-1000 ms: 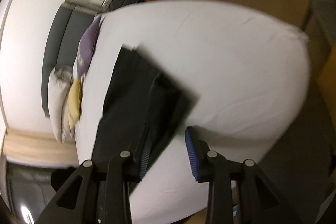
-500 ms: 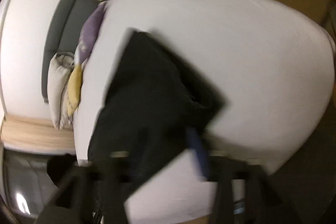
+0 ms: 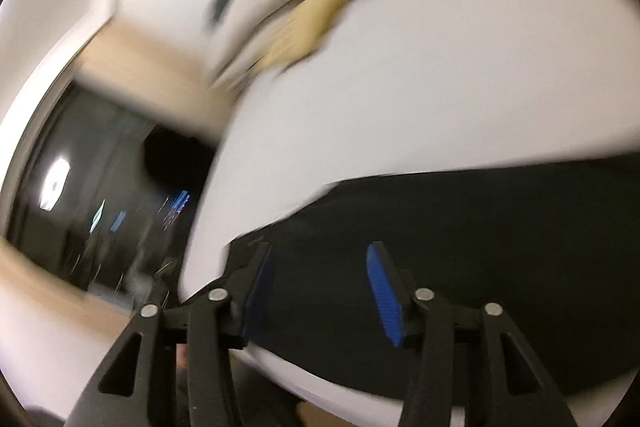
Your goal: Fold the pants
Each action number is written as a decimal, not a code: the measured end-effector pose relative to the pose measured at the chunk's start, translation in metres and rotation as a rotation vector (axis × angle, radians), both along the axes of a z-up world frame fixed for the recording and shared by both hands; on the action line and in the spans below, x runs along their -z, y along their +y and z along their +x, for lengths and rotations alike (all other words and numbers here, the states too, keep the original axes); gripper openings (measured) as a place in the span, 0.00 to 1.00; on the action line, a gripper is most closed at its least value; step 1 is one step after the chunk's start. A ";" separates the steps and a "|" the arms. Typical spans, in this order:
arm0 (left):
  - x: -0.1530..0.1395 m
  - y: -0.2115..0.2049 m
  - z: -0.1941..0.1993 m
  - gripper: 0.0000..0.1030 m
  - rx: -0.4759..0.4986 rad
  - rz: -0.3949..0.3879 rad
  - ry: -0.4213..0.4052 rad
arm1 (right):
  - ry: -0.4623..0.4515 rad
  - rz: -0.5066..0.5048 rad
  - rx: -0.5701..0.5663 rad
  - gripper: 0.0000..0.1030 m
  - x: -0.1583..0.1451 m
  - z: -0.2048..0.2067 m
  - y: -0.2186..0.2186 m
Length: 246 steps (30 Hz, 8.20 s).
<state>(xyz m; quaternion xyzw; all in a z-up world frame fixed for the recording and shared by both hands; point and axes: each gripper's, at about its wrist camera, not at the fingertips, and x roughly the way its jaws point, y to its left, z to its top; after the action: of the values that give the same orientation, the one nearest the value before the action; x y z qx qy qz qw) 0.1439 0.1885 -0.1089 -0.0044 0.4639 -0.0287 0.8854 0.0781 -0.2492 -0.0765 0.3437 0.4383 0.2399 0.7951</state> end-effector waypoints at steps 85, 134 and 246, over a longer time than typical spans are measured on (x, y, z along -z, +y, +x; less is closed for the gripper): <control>0.020 -0.202 -0.079 0.15 0.272 -0.022 0.026 | 0.006 0.177 0.738 0.42 0.055 -0.199 -0.254; -0.001 -0.252 -0.075 0.15 0.406 -0.115 0.041 | 0.129 0.475 0.915 0.08 0.159 -0.204 -0.262; 0.032 -0.122 -0.067 0.14 0.283 -0.528 0.211 | 0.071 0.150 -0.064 0.50 0.119 -0.062 -0.020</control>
<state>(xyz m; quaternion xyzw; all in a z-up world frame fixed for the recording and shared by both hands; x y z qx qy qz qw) 0.0770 0.0663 -0.1407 -0.1724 0.5256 -0.2701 0.7881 0.0162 -0.2688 -0.1951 0.3964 0.4577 0.2849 0.7431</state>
